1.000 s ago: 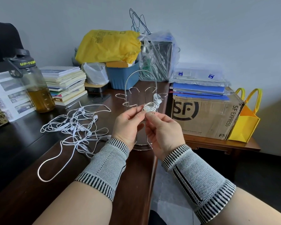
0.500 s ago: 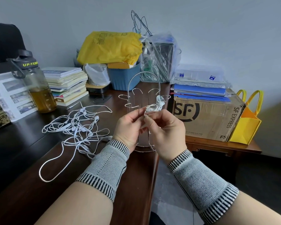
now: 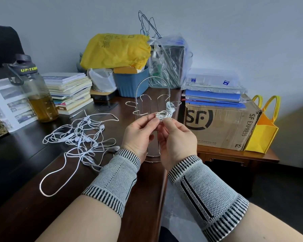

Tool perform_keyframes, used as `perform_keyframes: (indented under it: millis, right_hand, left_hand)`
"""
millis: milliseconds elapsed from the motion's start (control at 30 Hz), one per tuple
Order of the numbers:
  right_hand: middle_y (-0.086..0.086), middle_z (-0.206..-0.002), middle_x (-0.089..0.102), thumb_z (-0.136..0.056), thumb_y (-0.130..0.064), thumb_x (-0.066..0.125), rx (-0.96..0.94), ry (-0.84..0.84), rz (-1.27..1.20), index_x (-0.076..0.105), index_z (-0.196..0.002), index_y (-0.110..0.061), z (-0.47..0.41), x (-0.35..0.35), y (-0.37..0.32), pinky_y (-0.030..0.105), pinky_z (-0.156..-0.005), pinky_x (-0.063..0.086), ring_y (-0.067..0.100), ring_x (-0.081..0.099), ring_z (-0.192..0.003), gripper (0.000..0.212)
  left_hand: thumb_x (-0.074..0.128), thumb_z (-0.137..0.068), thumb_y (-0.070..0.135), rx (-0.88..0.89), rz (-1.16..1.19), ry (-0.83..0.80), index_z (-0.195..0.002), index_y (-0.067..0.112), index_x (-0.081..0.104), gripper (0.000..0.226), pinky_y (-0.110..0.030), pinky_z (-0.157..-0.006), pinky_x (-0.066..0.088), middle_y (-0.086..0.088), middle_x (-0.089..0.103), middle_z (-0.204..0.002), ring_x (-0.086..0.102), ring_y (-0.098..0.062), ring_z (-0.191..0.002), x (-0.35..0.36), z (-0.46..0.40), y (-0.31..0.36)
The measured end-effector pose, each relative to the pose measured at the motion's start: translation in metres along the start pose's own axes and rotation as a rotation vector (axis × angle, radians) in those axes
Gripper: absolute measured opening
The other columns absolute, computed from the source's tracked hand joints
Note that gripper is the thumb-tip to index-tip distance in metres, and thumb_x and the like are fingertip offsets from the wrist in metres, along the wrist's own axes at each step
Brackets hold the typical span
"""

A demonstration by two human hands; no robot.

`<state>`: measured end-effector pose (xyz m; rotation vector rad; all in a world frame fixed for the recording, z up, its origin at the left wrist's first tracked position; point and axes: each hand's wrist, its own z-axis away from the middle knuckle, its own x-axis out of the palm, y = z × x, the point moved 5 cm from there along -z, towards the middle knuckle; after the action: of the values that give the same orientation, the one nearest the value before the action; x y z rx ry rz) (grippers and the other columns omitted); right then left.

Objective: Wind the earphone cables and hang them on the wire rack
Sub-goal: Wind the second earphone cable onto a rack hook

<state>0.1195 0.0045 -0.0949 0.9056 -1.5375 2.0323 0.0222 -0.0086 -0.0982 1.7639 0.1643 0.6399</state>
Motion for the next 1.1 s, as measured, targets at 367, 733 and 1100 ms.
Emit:
perform_keyframes:
  millis: [367, 733, 1100]
  right_hand:
    - [0.009, -0.072, 0.069, -0.084, -0.003, 0.069, 0.0, 0.062, 0.019, 0.068, -0.083, -0.006, 0.008, 0.002, 0.005, 0.021, -0.051, 0.049, 0.012, 0.064, -0.058, 0.004]
    - [0.008, -0.065, 0.065, -0.086, -0.002, 0.067, 0.043, 0.044, 0.038, 0.065, -0.08, -0.006, 0.011, 0.005, 0.004, 0.02, -0.05, 0.049, 0.011, 0.06, -0.051, 0.007]
    - [0.006, -0.062, 0.063, -0.087, -0.001, 0.064, 0.198, 0.012, 0.051, 0.064, -0.084, -0.003, 0.002, 0.008, 0.006, 0.017, -0.049, 0.049, 0.007, 0.058, -0.047, 0.004]
  left_hand:
    - [0.054, -0.094, 0.003, -0.035, 0.092, -0.035, -0.108, 0.011, 0.068, 0.022, -0.021, -0.068, 0.048, 0.001, 0.072, -0.077, 0.062, -0.007, -0.065, 0.001, 0.001, 0.001]
    - [0.047, -0.097, 0.004, -0.022, -0.002, -0.147, -0.107, 0.02, 0.072, 0.032, -0.022, -0.068, 0.051, -0.012, 0.067, -0.092, 0.061, -0.014, -0.073, 0.003, 0.0, 0.004]
    - [0.042, -0.096, 0.005, -0.066, 0.071, -0.152, -0.109, 0.013, 0.074, 0.035, -0.043, -0.099, 0.041, -0.039, 0.058, -0.116, 0.053, -0.037, -0.101, 0.001, -0.002, 0.001]
